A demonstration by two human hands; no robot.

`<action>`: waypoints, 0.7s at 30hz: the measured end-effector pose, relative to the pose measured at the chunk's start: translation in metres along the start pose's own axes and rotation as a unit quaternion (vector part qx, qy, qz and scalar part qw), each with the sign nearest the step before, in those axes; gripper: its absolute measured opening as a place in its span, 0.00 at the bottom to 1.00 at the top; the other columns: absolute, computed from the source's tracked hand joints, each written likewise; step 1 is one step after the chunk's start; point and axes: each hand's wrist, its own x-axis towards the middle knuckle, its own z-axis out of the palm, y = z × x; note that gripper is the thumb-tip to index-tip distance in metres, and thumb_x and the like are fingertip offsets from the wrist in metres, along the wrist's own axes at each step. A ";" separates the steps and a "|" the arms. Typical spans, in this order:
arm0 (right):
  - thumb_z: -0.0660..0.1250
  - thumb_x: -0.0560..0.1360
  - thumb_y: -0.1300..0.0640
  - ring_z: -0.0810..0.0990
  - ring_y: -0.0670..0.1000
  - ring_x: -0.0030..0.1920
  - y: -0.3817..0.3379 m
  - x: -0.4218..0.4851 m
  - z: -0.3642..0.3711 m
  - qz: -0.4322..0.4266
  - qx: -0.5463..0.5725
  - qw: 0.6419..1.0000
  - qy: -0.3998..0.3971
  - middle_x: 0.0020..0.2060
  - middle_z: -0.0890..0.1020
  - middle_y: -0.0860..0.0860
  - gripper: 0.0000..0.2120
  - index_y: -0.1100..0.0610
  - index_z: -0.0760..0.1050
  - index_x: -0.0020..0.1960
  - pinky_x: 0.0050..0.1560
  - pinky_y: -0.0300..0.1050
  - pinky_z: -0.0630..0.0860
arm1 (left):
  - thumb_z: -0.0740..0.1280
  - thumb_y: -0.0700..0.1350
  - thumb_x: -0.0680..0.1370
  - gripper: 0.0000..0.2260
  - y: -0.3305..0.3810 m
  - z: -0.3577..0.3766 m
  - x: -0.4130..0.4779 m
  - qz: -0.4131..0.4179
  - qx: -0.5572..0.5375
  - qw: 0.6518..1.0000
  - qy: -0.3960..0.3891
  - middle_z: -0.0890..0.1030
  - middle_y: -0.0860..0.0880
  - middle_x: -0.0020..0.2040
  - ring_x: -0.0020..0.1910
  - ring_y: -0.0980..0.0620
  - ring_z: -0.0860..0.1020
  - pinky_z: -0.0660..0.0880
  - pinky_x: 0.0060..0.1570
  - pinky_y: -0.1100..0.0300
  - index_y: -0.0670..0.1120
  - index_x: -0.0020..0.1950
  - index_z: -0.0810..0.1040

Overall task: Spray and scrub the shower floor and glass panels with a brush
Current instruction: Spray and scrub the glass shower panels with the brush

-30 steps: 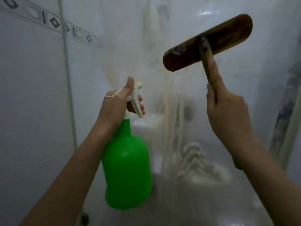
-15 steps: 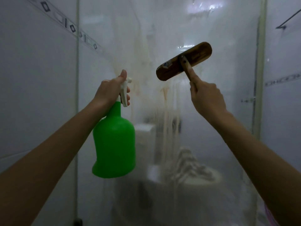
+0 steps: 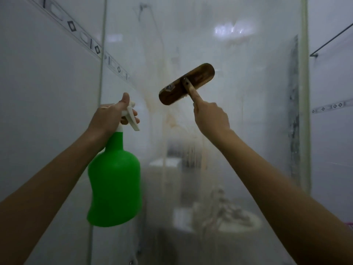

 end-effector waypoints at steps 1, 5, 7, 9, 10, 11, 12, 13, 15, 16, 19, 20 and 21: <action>0.50 0.83 0.56 0.69 0.49 0.25 0.001 -0.004 0.000 0.008 0.002 1.000 -0.007 0.28 0.69 0.50 0.28 0.41 0.43 0.78 0.24 0.43 0.64 | 0.61 0.60 0.82 0.22 0.000 -0.006 0.001 0.006 0.012 1.000 0.004 0.86 0.48 0.38 0.45 0.44 0.84 0.78 0.51 0.53 0.44 0.44 0.83; 0.52 0.83 0.57 0.70 0.49 0.24 0.015 -0.091 0.008 0.024 0.007 0.999 -0.041 0.27 0.70 0.50 0.32 0.38 0.37 0.77 0.24 0.44 0.69 | 0.60 0.62 0.81 0.24 0.001 -0.028 0.004 -0.032 0.005 0.999 -0.002 0.86 0.43 0.43 0.26 0.53 0.78 0.73 0.29 0.60 0.43 0.46 0.82; 0.53 0.83 0.58 0.69 0.48 0.24 0.008 -0.098 0.014 0.013 -0.005 0.999 -0.049 0.26 0.69 0.49 0.33 0.39 0.37 0.77 0.24 0.43 0.69 | 0.61 0.62 0.81 0.24 -0.002 -0.038 0.005 -0.048 -0.015 0.999 -0.007 0.86 0.41 0.44 0.23 0.54 0.75 0.72 0.26 0.61 0.42 0.46 0.82; 0.52 0.83 0.57 0.69 0.47 0.25 -0.014 -0.060 0.018 -0.009 -0.009 1.000 -0.022 0.28 0.68 0.49 0.31 0.40 0.40 0.78 0.24 0.41 0.65 | 0.62 0.62 0.80 0.24 -0.004 -0.045 0.006 -0.055 -0.025 0.998 -0.010 0.86 0.39 0.45 0.23 0.54 0.74 0.71 0.24 0.63 0.42 0.46 0.82; 0.52 0.83 0.57 0.69 0.47 0.26 -0.027 -0.037 0.020 -0.021 -0.011 1.000 -0.015 0.28 0.68 0.49 0.30 0.40 0.42 0.78 0.24 0.40 0.63 | 0.62 0.62 0.80 0.24 -0.005 -0.048 0.005 -0.058 -0.028 0.998 -0.010 0.86 0.39 0.45 0.23 0.55 0.73 0.71 0.23 0.64 0.41 0.46 0.82; 0.52 0.83 0.57 0.69 0.48 0.26 -0.039 -0.018 0.020 -0.031 -0.011 0.999 -0.015 0.29 0.68 0.50 0.29 0.40 0.43 0.78 0.24 0.40 0.62 | 0.61 0.62 0.80 0.24 -0.005 -0.050 0.003 -0.060 -0.031 0.998 -0.011 0.86 0.40 0.45 0.21 0.56 0.73 0.71 0.22 0.65 0.41 0.46 0.82; 0.52 0.83 0.57 0.69 0.48 0.26 -0.047 -0.007 0.022 -0.035 -0.008 0.999 -0.015 0.29 0.68 0.50 0.29 0.41 0.43 0.78 0.24 0.40 0.62 | 0.61 0.62 0.81 0.25 -0.006 -0.052 0.001 -0.061 -0.031 0.998 -0.012 0.86 0.40 0.44 0.21 0.56 0.72 0.70 0.21 0.65 0.41 0.47 0.82; 0.52 0.83 0.57 0.70 0.48 0.26 -0.050 -0.008 0.025 -0.033 -0.002 0.999 -0.018 0.29 0.69 0.50 0.29 0.40 0.43 0.78 0.24 0.40 0.63 | 0.61 0.62 0.81 0.25 -0.006 -0.055 -0.001 -0.062 -0.030 0.998 -0.013 0.86 0.40 0.44 0.20 0.56 0.72 0.70 0.21 0.65 0.40 0.47 0.82; 0.52 0.83 0.57 0.70 0.48 0.26 -0.044 -0.038 0.032 -0.023 0.011 0.999 -0.041 0.29 0.69 0.50 0.31 0.39 0.40 0.77 0.25 0.42 0.68 | 0.61 0.61 0.81 0.25 -0.008 -0.060 -0.004 -0.063 -0.036 0.997 -0.014 0.86 0.40 0.44 0.20 0.56 0.71 0.70 0.20 0.65 0.40 0.48 0.82; 0.53 0.83 0.58 0.70 0.47 0.25 -0.039 -0.064 0.037 -0.018 0.005 0.998 -0.055 0.29 0.69 0.49 0.33 0.40 0.38 0.77 0.25 0.42 0.69 | 0.61 0.61 0.81 0.25 -0.009 -0.063 -0.006 -0.065 -0.041 0.997 -0.016 0.86 0.39 0.44 0.20 0.56 0.70 0.70 0.20 0.65 0.39 0.48 0.82; 0.55 0.81 0.62 0.69 0.46 0.24 -0.046 -0.093 0.047 -0.015 -0.008 0.998 -0.057 0.28 0.69 0.48 0.37 0.42 0.34 0.77 0.25 0.40 0.68 | 0.61 0.60 0.81 0.25 -0.011 -0.070 -0.008 -0.069 -0.050 0.996 -0.021 0.86 0.38 0.45 0.19 0.56 0.70 0.69 0.19 0.66 0.38 0.50 0.82; 0.55 0.81 0.62 0.70 0.47 0.25 -0.057 -0.075 0.049 -0.023 -0.006 0.999 -0.040 0.28 0.70 0.49 0.36 0.42 0.35 0.77 0.26 0.42 0.70 | 0.61 0.59 0.82 0.25 -0.010 -0.071 -0.009 -0.066 -0.056 0.996 -0.019 0.85 0.37 0.45 0.19 0.57 0.70 0.69 0.19 0.66 0.37 0.51 0.81; 0.54 0.81 0.61 0.70 0.48 0.25 -0.071 -0.049 0.052 -0.035 -0.007 0.999 -0.022 0.29 0.70 0.50 0.35 0.42 0.37 0.78 0.28 0.44 0.71 | 0.60 0.59 0.82 0.25 -0.010 -0.073 -0.009 -0.062 -0.064 0.996 -0.015 0.84 0.37 0.45 0.19 0.57 0.71 0.69 0.19 0.67 0.37 0.52 0.80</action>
